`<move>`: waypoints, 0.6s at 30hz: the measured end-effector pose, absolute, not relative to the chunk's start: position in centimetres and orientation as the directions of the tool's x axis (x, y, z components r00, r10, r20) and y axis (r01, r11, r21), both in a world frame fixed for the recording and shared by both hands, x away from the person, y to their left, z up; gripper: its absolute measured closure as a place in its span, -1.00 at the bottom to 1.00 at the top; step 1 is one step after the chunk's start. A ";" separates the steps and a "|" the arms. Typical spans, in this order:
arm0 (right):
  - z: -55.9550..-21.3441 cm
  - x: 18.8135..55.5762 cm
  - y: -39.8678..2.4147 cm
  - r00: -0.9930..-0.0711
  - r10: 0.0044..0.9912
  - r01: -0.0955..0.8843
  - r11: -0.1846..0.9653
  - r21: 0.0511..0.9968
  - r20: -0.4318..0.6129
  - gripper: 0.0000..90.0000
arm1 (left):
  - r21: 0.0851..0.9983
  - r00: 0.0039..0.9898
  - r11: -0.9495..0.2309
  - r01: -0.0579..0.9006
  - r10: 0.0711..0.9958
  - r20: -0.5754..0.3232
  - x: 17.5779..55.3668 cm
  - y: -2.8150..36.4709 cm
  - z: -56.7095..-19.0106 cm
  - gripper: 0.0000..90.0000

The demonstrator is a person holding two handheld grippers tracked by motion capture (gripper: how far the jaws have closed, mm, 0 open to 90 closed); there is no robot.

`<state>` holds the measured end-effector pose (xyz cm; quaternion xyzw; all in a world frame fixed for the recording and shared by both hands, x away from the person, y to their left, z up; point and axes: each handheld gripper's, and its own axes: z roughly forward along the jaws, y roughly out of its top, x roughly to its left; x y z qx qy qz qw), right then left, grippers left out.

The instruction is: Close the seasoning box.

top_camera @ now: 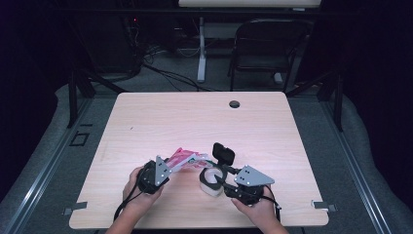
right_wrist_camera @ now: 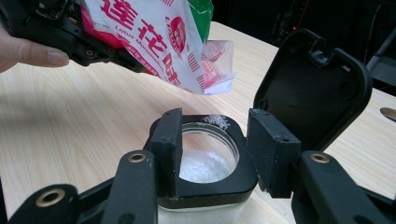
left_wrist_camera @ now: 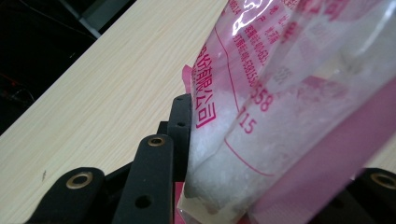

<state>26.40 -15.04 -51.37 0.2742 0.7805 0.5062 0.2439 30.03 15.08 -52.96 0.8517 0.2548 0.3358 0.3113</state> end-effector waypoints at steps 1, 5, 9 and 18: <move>-51.4 26.4 -15.0 -0.731 0.675 0.182 0.335 0.924 -0.101 0.25 | 0.701 0.646 -0.676 0.225 0.643 0.412 30.0 15.1 -52.9 0.58; -51.4 26.4 -15.0 -0.730 0.675 0.180 0.334 0.925 -0.102 0.25 | 0.711 0.650 -0.665 0.228 0.648 0.398 30.1 15.2 -52.9 0.58; -51.4 26.4 -15.0 -0.730 0.675 0.180 0.338 0.924 -0.104 0.24 | 0.711 0.652 -0.664 0.229 0.647 0.395 30.1 15.2 -52.9 0.58; -51.4 26.4 -15.0 -0.731 0.674 0.180 0.341 0.923 -0.106 0.24 | 0.734 0.658 -0.635 0.243 0.663 0.357 30.2 15.4 -52.9 0.58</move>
